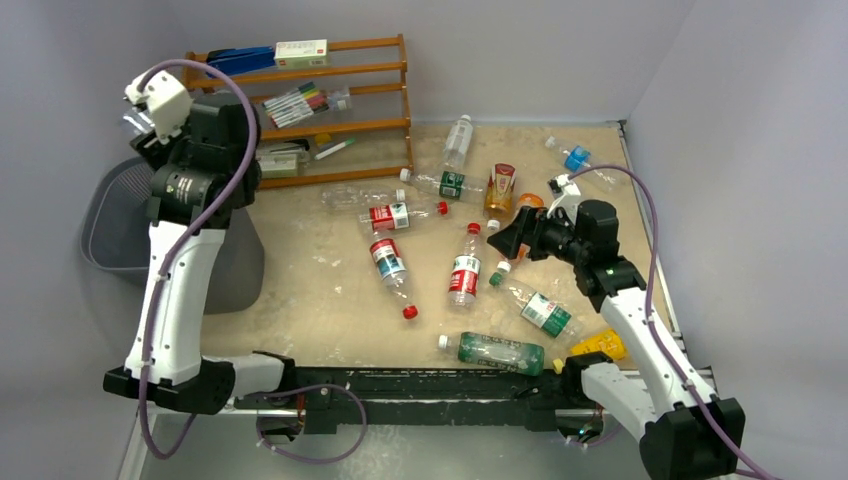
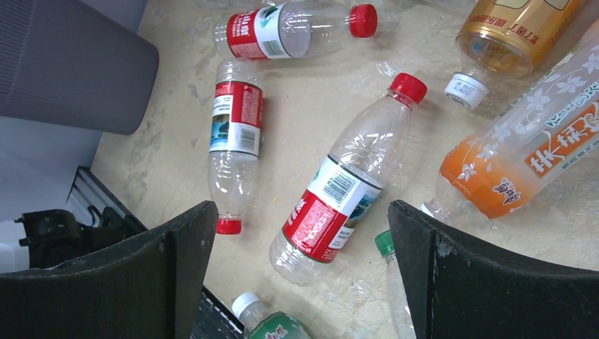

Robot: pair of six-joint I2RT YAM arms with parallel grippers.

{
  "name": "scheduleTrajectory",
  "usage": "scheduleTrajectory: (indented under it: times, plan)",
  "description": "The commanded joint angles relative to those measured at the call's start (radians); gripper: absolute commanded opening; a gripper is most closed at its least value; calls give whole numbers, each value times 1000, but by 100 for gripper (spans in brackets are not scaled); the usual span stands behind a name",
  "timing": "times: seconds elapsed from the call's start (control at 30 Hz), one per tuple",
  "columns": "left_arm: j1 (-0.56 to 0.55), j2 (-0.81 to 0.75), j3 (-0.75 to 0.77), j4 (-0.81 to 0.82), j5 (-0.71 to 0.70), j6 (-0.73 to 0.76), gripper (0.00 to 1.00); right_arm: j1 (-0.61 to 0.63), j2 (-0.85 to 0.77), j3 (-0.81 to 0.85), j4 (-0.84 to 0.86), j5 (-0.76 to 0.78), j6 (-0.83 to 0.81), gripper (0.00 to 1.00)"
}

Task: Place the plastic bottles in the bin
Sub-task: Place the plastic bottle in the trash bin.

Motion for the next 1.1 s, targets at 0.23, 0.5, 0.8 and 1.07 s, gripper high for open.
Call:
scheduleTrajectory:
  times: [0.23, 0.5, 0.8, 1.07]
  plan:
    - [441, -9, -209, 160, 258, 100, 54, 5, 24, 47, 31, -39, -12, 93]
    - [448, 29, -243, 156, 372, 58, 82, 5, 33, 42, 36, -35, -23, 93]
    - [446, 1, -220, 115, 555, 59, 84, 5, 67, 24, 73, -48, -11, 93]
    - [445, -48, -208, 102, 747, 82, 83, 6, 96, 23, 84, -44, -13, 93]
